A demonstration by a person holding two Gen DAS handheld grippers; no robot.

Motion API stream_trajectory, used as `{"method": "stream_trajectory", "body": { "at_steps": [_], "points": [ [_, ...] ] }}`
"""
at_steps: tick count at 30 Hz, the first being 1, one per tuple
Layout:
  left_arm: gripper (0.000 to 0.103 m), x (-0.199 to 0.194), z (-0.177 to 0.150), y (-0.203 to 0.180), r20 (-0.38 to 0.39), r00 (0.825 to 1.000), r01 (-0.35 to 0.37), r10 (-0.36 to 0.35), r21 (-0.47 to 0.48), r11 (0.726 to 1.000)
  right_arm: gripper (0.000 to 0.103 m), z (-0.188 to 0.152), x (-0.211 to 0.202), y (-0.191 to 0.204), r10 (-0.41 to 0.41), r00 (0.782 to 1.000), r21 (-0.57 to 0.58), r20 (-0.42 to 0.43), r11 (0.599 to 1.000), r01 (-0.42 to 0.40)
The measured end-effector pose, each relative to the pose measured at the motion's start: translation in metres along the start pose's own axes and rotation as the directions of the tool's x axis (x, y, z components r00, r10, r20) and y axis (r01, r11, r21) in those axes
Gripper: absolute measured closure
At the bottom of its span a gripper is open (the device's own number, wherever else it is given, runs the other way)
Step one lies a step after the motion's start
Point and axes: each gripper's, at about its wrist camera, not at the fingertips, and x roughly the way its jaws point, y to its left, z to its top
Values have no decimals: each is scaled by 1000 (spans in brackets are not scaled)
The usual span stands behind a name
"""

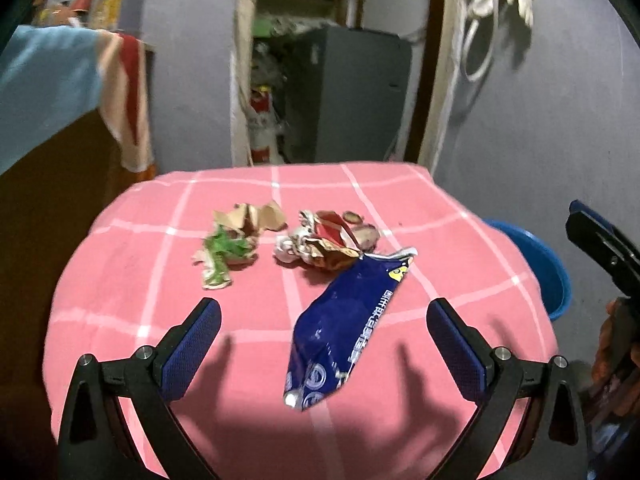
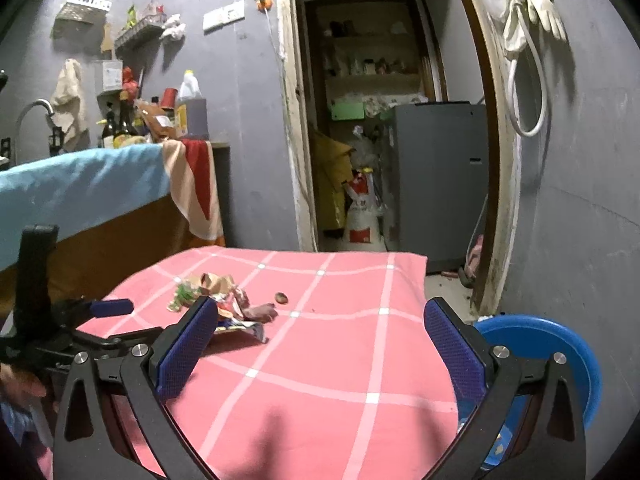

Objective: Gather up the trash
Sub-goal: 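Close the left gripper on the blue snack wrapper and lift it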

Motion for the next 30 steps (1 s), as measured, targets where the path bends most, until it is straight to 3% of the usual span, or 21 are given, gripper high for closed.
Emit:
{"method": "stream_trajectory", "body": {
  "at_steps": [5,7,9,11,15,17,18,20,25,30],
  "points": [
    [5,19,2,4,-74,997,13,-12,14,1000,0,-2,9,-5,-9,999,3,-35,1000,9],
    [15,24,3,7,-98,995,26,-25,6,1000,0,-3,12,-5,-9,999,1,-51,1000,9],
    [39,31,3,8,-131,991,36,-35,-1,999,0,-3,17,-5,-5,997,-2,-74,1000,5],
    [55,37,4,10,-169,984,49,-50,-12,999,0,-3,25,-4,4,994,-5,-107,1000,-5],
    [73,33,2,12,-164,984,61,-64,-20,998,0,-4,38,1,33,987,-8,-158,999,-35],
    [75,28,0,14,-160,984,68,-74,-45,997,0,-4,45,4,44,983,-14,-178,999,-48],
    [84,25,-2,17,-160,984,66,-75,-61,996,0,-4,48,7,52,981,-17,-189,998,-56],
    [92,22,-4,21,-167,983,57,-71,-89,994,0,-4,54,10,67,975,-22,-210,997,-73],
    [93,4,-13,37,-137,987,56,-84,-193,979,0,-4,70,19,86,960,-35,-266,994,-99],
    [93,-11,-16,53,-116,992,17,-53,-288,957,0,-3,86,32,123,942,-47,-313,988,-145]
  ]
}}
